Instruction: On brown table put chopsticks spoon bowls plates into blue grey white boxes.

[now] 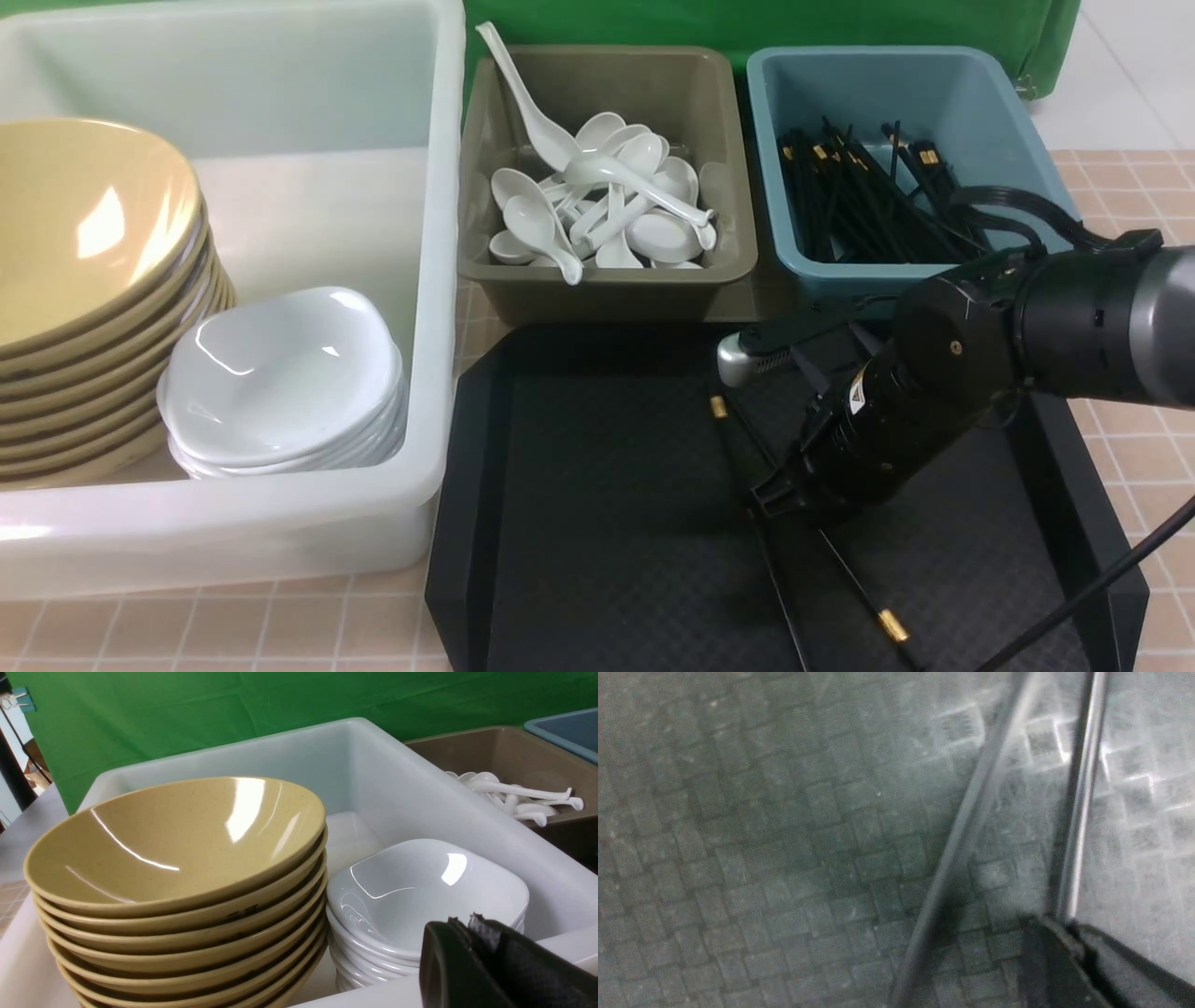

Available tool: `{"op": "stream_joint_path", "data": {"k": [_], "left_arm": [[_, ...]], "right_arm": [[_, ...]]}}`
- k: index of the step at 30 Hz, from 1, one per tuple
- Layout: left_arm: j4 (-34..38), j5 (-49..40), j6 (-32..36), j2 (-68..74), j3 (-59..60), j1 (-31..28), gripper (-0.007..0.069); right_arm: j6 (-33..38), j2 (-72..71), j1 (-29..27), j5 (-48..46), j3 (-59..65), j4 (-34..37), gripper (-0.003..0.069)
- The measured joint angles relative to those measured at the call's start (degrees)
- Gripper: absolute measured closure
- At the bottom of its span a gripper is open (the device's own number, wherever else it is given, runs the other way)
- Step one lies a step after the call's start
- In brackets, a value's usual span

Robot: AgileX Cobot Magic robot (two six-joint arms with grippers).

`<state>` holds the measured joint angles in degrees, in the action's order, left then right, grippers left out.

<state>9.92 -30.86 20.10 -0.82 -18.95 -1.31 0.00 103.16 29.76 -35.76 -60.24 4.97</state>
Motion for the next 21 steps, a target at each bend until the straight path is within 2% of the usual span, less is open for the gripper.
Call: {"op": "stream_joint_path", "data": {"k": [6, 9, 12, 14, 18, 21], "left_arm": [[0.00, 0.06, 0.00, 0.00, 0.00, 0.00, 0.0617], [-0.05, 0.22, 0.00, 0.00, 0.00, 0.00, 0.0617], [-0.11, 0.36, 0.00, 0.00, 0.00, 0.00, 0.0617], [-0.15, 0.43, 0.00, 0.00, 0.00, 0.00, 0.0617], [-0.15, 0.43, 0.00, 0.00, 0.00, 0.00, 0.0617], [-0.15, 0.43, 0.00, 0.00, 0.00, 0.00, 0.0617]], "right_arm": [[1.28, -9.00, 0.00, -5.61, -0.22, -1.08, 0.0603], [1.66, -13.50, 0.00, -5.21, -1.80, -3.00, 0.0603], [1.71, -18.82, -0.72, 4.81, -4.90, -9.32, 0.0603], [1.71, -19.12, -2.81, 17.16, -6.35, -13.87, 0.0603], [1.17, -13.49, -8.46, 36.61, -8.94, -16.47, 0.0599], [-0.78, -7.16, -12.68, 39.55, -12.72, -16.59, 0.0565]]}}
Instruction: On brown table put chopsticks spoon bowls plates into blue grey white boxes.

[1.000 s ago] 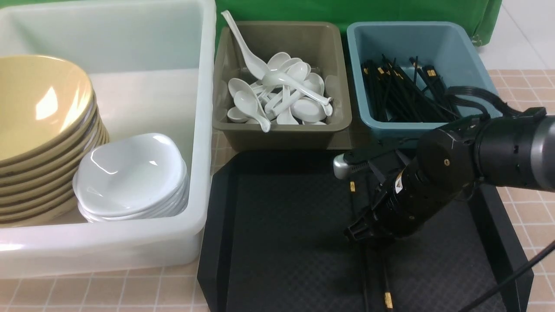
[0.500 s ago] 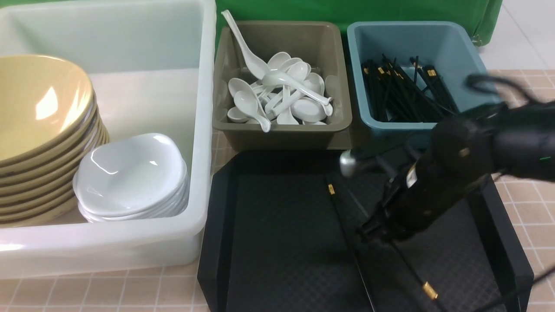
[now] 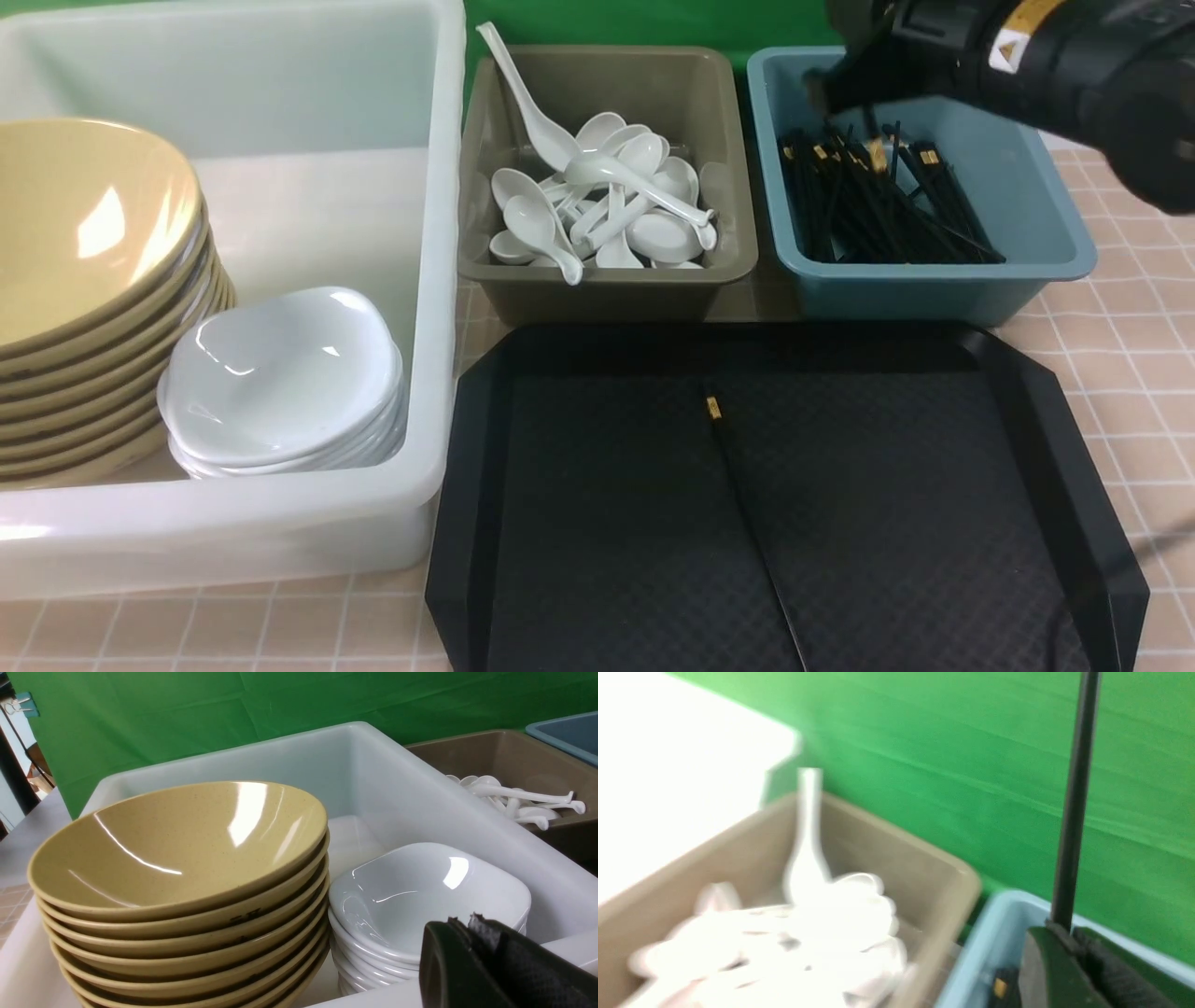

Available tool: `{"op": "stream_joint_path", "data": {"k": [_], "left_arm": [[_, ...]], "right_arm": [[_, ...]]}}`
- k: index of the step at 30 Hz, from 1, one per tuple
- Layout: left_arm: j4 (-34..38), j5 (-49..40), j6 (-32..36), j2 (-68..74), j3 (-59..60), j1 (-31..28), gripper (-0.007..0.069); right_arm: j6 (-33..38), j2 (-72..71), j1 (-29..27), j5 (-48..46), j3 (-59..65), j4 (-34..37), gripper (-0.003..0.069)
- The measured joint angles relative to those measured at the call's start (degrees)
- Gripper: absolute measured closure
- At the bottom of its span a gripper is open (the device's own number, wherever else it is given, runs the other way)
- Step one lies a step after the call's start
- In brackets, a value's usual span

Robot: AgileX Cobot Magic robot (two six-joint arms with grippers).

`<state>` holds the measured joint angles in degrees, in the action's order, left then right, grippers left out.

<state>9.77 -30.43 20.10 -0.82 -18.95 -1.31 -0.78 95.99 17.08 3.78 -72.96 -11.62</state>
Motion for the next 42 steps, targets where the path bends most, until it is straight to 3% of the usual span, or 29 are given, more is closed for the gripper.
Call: {"op": "stream_joint_path", "data": {"k": [4, 5, 8, 10, 14, 17, 22, 29, 33, 34, 36, 42], "left_arm": [[0.00, -0.19, 0.00, 0.00, 0.00, 0.00, 0.0617], [0.00, -0.19, 0.00, 0.00, 0.00, 0.00, 0.0617], [0.00, -0.37, 0.00, 0.00, 0.00, 0.00, 0.0617], [0.00, -0.37, 0.00, 0.00, 0.00, 0.00, 0.0617], [0.00, -0.37, 0.00, 0.00, 0.00, 0.00, 0.0617], [0.00, -0.37, 0.00, 0.00, 0.00, 0.00, 0.0617], [0.00, -0.03, 0.00, 0.00, 0.00, 0.00, 0.0617], [0.00, -0.03, 0.00, 0.00, 0.00, 0.00, 0.0617], [0.00, -0.03, 0.00, 0.00, 0.00, 0.00, 0.0617], [0.00, -0.03, 0.00, 0.00, 0.00, 0.00, 0.0617], [0.00, -0.03, 0.00, 0.00, 0.00, 0.00, 0.0617], [0.00, -0.08, 0.00, 0.00, 0.00, 0.00, 0.0617]], "right_arm": [[-6.62, 6.96, -3.72, -6.86, -4.82, 0.00, 0.0447], [-10.14, 8.36, -4.35, -13.55, -6.91, 0.00, 0.0382], [-12.99, 8.04, -3.64, -27.68, -10.28, 1.22, 0.0316], [-11.79, 7.00, -2.39, -36.17, -11.53, 2.08, 0.0306], [-2.66, 5.64, 4.87, -55.88, -10.60, 8.00, 0.0309], [0.09, 5.70, 10.22, -58.09, -6.67, 10.50, 0.0312], [0.03, 7.34, 17.82, -52.97, -0.11, 11.62, 0.0312], [-1.59, 13.67, 18.63, -47.14, 1.15, 11.62, 0.0331], [2.48, 14.18, 18.63, -46.59, 1.08, 11.62, 0.0433], [4.29, 13.84, 18.63, -47.46, 1.08, 11.62, 0.0524], [5.98, 12.36, 18.63, -49.50, 1.16, 11.62, 0.0589], [11.80, -2.40, 17.93, -50.42, 1.21, 10.19, 0.0624]]}}
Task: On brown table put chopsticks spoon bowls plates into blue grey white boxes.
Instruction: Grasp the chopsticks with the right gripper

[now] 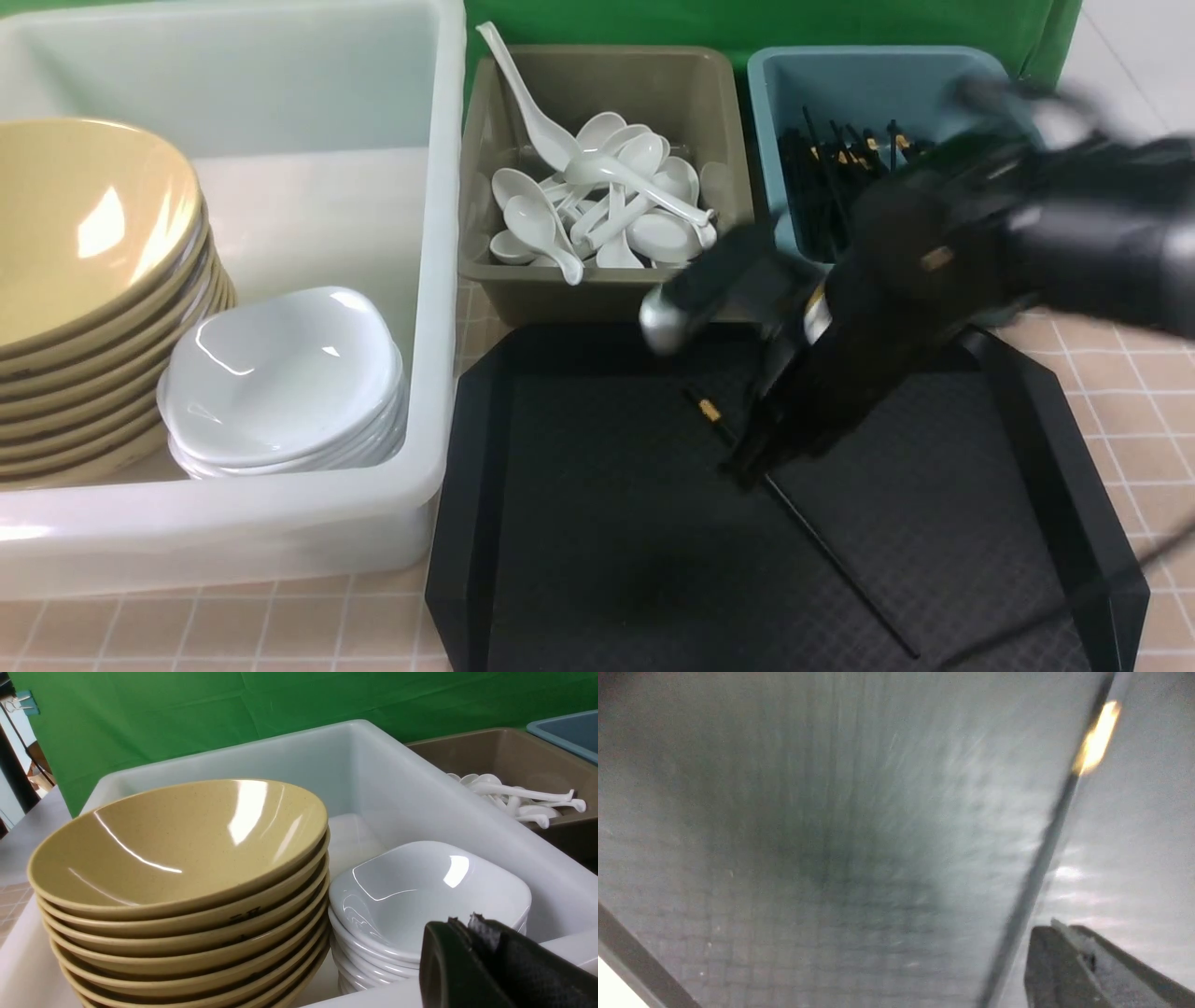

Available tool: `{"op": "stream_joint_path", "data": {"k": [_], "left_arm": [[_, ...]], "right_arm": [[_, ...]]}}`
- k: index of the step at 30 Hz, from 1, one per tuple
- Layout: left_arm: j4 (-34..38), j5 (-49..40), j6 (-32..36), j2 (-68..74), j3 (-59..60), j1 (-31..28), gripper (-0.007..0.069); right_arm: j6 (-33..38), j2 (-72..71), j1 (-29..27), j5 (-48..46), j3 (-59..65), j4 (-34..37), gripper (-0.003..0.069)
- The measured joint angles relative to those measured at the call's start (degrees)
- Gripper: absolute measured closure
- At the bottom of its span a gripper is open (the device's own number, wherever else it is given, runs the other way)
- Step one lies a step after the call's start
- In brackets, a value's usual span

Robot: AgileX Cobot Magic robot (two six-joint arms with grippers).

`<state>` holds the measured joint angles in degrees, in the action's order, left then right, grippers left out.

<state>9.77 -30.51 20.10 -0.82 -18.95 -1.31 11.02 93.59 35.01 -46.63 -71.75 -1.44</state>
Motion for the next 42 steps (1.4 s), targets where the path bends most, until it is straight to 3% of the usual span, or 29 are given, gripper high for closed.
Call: {"op": "stream_joint_path", "data": {"k": [6, 11, 16, 17, 20, 24, 27, 29, 34, 42], "left_arm": [[0.00, 0.13, 0.00, 0.00, 0.00, 0.00, 0.0617], [0.00, 0.18, 0.00, 0.00, 0.00, 0.00, 0.0617], [0.00, 0.18, 0.00, 0.00, 0.00, 0.00, 0.0617], [0.00, 0.18, 0.00, 0.00, 0.00, 0.00, 0.0617], [0.00, 0.13, 0.00, 0.00, 0.00, 0.00, 0.0617], [-0.95, 0.13, 0.00, 0.00, 0.00, 0.00, 0.0617], [-1.33, 0.25, 0.00, 0.00, 0.00, 0.00, 0.0617], [-1.38, 0.38, 0.00, 0.00, 0.00, 0.00, 0.0617], [-1.38, 0.38, 0.00, 0.00, 0.00, 0.00, 0.0617], [-1.38, 0.38, 0.00, 0.00, 0.00, 0.00, 0.0617]], "right_arm": [[-2.66, -10.62, -8.14, 14.15, -0.05, -3.08, 0.0624], [-1.61, -5.77, -10.82, 6.62, -0.11, -0.22, 0.0612], [-0.43, 6.32, -10.82, -1.54, -0.05, 2.64, 0.0497], [-0.43, 6.74, -10.84, -1.78, -0.05, 2.70, 0.0491], [-0.81, 12.65, -10.84, -1.73, -0.05, 4.18, 0.0377], [-0.81, 15.01, -10.78, 1.38, -0.05, 6.26, 0.0339], [-0.67, 15.87, -10.50, 4.16, -0.05, 6.93, 0.0342], [-0.20, 17.11, -9.96, 7.26, -0.12, 6.95, 0.0382], [0.75, 17.84, -9.69, 9.08, -0.59, 6.77, 0.0570], [6.94, 6.40, -4.65, 8.65, 0.27, 7.38, 0.0593]]}}
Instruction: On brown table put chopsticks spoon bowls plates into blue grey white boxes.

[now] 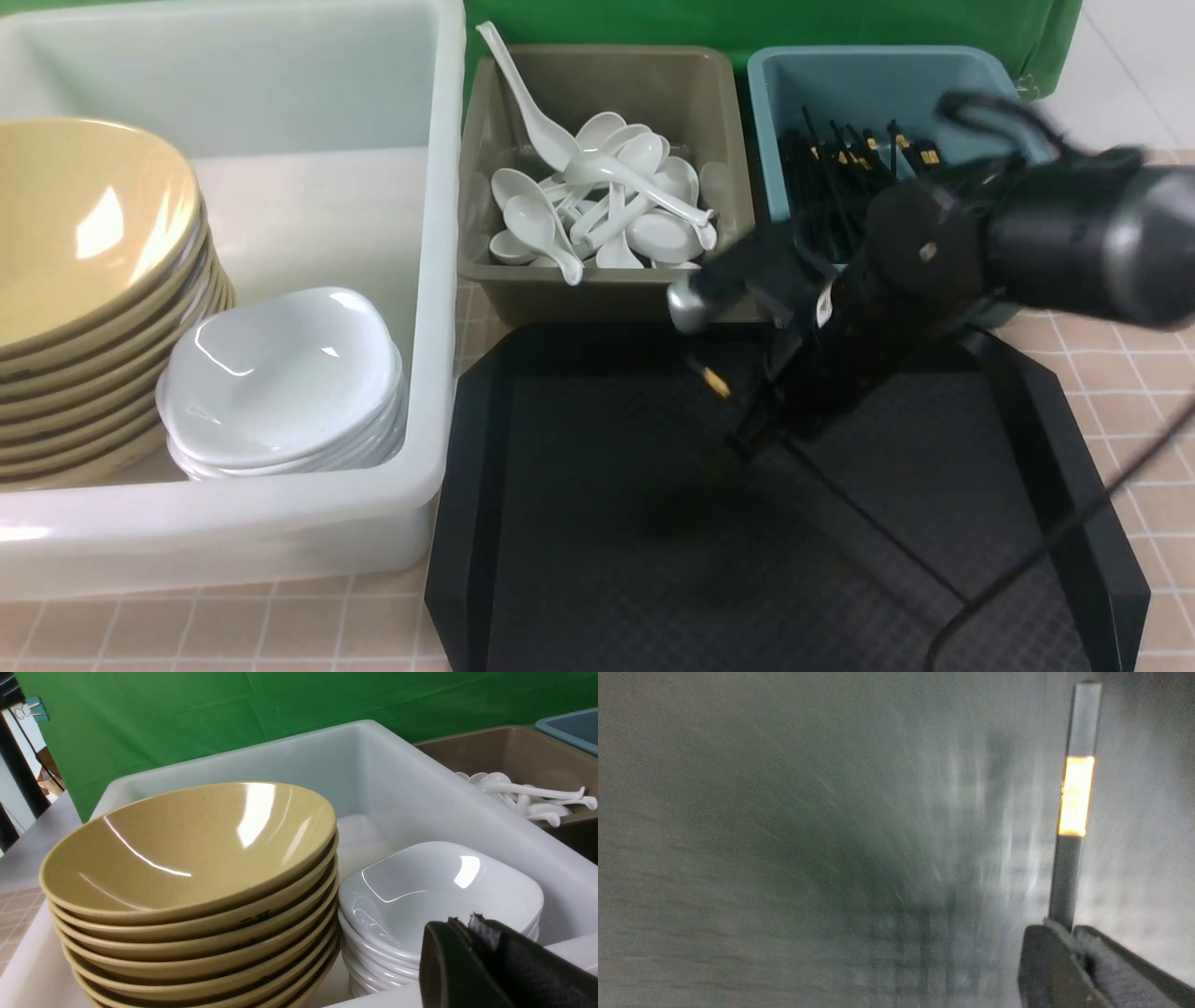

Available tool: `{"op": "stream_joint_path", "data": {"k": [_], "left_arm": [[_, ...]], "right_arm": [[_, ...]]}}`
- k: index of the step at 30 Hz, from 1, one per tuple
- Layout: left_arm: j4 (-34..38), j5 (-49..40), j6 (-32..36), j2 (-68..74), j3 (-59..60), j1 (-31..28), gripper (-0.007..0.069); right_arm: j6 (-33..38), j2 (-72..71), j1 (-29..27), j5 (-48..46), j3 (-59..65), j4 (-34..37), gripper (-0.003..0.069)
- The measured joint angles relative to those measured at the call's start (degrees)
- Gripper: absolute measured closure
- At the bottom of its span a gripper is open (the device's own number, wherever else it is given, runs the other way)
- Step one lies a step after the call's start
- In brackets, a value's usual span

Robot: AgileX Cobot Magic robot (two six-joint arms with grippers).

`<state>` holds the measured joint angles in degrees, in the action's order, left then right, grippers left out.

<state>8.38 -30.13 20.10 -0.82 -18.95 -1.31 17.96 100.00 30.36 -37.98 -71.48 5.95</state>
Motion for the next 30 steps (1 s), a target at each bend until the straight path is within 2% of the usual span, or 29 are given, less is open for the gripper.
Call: {"op": "stream_joint_path", "data": {"k": [1, 3, 7, 10, 11, 14, 15, 16, 17, 18, 19, 20, 22, 24, 26, 30], "left_arm": [[0.00, 0.04, 0.00, 0.00, 0.00, 0.00, 0.0617], [0.00, 0.97, 0.00, 0.00, 0.56, 0.07, 0.0617], [-0.39, 1.48, 0.00, 0.00, 1.16, 0.09, 0.0617], [-0.42, 1.94, 0.00, 0.00, 1.16, 0.09, 0.0617], [-0.42, 1.94, 0.00, 0.00, 1.16, 0.09, 0.0617], [-0.55, 2.13, 0.00, 0.00, 1.16, 0.09, 0.0617], [-0.60, 2.13, 0.00, 0.00, 1.16, 0.09, 0.0617], [-0.60, 2.13, 0.00, 0.00, 1.16, 0.09, 0.0617], [-0.60, 2.13, 0.00, 0.00, 1.16, 0.09, 0.0617], [-0.60, 2.13, 0.00, 0.00, 1.16, 0.09, 0.0617], [-0.60, 2.13, 0.00, 0.00, 1.16, 0.09, 0.0617], [-0.60, 2.07, 0.00, 0.00, 1.16, 0.09, 0.0617], [-0.60, 1.80, 0.00, 0.00, 1.16, 0.09, 0.0617], [-0.60, 1.67, 0.00, 0.00, 1.16, 0.09, 0.0617], [-0.60, 1.67, 0.00, 0.00, 1.16, 0.09, 0.0617], [-0.60, 1.56, 0.00, 0.00, 1.16, 0.09, 0.0617]], "right_arm": [[0.57, -1.87, 0.15, 1.00, 0.00, 0.00, 0.0593], [4.23, -8.90, -0.40, 11.03, 0.02, -1.30, 0.0593], [5.77, -12.38, -5.94, 32.22, -0.20, -3.76, 0.0594], [3.02, -9.92, -10.67, 43.93, -0.22, -3.98, 0.0592], [3.02, -9.64, -10.96, 44.55, -0.22, -3.98, 0.0592], [-2.79, -4.55, -14.60, 50.12, -0.22, -4.00, 0.0545], [-5.15, -2.70, -15.81, 50.40, -0.16, -4.00, 0.0496], [-5.45, -2.70, -15.81, 50.35, -0.16, -4.00, 0.0489], [-7.09, -1.29, -16.62, 49.75, 0.10, -4.00, 0.0411], [-7.49, -1.29, -16.71, 48.53, 0.24, -4.00, 0.0369], [-7.56, -1.29, -16.71, 48.53, 0.24, -4.00, 0.0361], [-7.83, -2.87, -16.77, 44.74, 0.25, -4.06, 0.0311], [-7.89, -6.64, -16.77, 39.10, 0.25, -4.05, 0.0292], [-7.89, -10.84, -16.77, 34.58, 0.25, -4.05, 0.0305], [-7.34, -16.46, -16.77, 30.06, 0.30, -4.07, 0.0361], [-4.38, -34.34, -15.00, 25.05, 5.09, -4.12, 0.0580]]}}
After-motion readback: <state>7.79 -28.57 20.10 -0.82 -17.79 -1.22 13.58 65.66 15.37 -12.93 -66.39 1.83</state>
